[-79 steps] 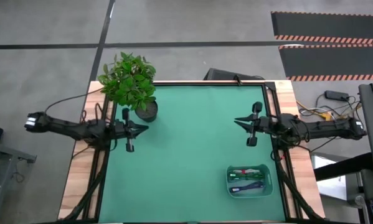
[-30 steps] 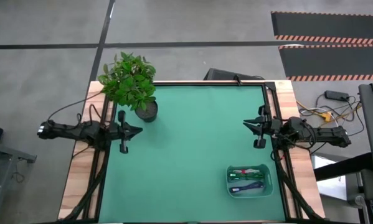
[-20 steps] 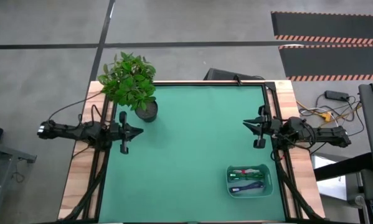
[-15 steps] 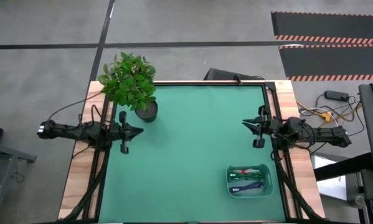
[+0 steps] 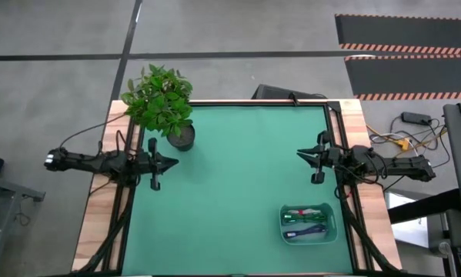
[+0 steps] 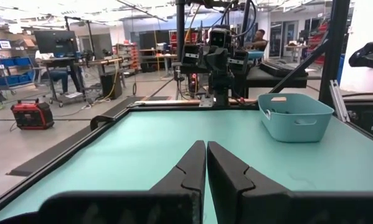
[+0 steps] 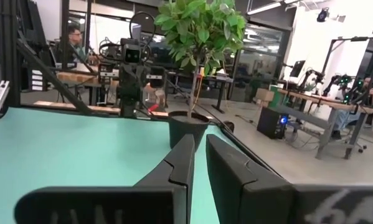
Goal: Pick and place USB-C Cables
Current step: Return to Home Position
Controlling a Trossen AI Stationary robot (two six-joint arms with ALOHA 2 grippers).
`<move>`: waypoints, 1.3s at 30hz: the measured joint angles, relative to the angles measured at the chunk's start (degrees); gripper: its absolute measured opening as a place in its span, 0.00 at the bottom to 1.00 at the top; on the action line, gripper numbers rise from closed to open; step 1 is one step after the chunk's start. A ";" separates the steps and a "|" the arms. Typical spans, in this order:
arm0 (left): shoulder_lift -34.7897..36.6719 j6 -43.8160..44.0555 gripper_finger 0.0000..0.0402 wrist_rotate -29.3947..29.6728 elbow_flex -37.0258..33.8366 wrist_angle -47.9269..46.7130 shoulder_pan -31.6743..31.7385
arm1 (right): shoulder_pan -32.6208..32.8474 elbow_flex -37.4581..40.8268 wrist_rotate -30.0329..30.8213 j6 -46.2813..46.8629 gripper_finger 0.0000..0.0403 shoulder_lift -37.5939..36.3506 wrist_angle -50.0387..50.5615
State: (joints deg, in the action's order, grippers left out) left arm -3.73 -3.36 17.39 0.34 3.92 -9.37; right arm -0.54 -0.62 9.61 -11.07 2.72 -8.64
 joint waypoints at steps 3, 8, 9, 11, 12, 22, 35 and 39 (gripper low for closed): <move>-0.47 0.00 0.00 0.00 0.00 0.01 0.00 | 0.00 0.00 0.00 0.06 0.08 0.00 0.10; -1.04 -0.02 0.00 0.02 -0.04 0.01 0.00 | 0.00 0.00 0.00 0.11 0.08 0.00 0.77; -1.14 -0.02 0.00 0.00 -0.04 0.01 0.00 | 0.00 0.00 0.00 0.06 0.08 0.00 0.91; -1.29 -0.02 0.00 0.00 -0.04 0.03 0.00 | 0.00 0.02 0.00 0.04 0.08 0.00 1.08; -1.41 -0.02 0.00 0.00 -0.04 0.07 0.00 | 0.00 0.02 0.00 0.11 0.08 0.00 1.07; -1.58 -0.02 0.00 0.00 -0.09 0.07 0.00 | 0.00 0.02 0.00 0.06 0.08 0.00 1.09; -1.85 -0.04 0.00 0.00 -0.09 0.07 0.00 | 0.00 0.04 0.00 0.11 0.08 0.00 1.11; -1.81 -0.04 0.00 0.00 -0.09 0.07 0.00 | 0.00 0.04 0.01 0.04 0.08 0.00 1.11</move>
State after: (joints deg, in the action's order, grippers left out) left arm -5.54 -3.40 17.39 0.25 3.99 -9.37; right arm -0.54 -0.58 9.61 -11.03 2.72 -7.53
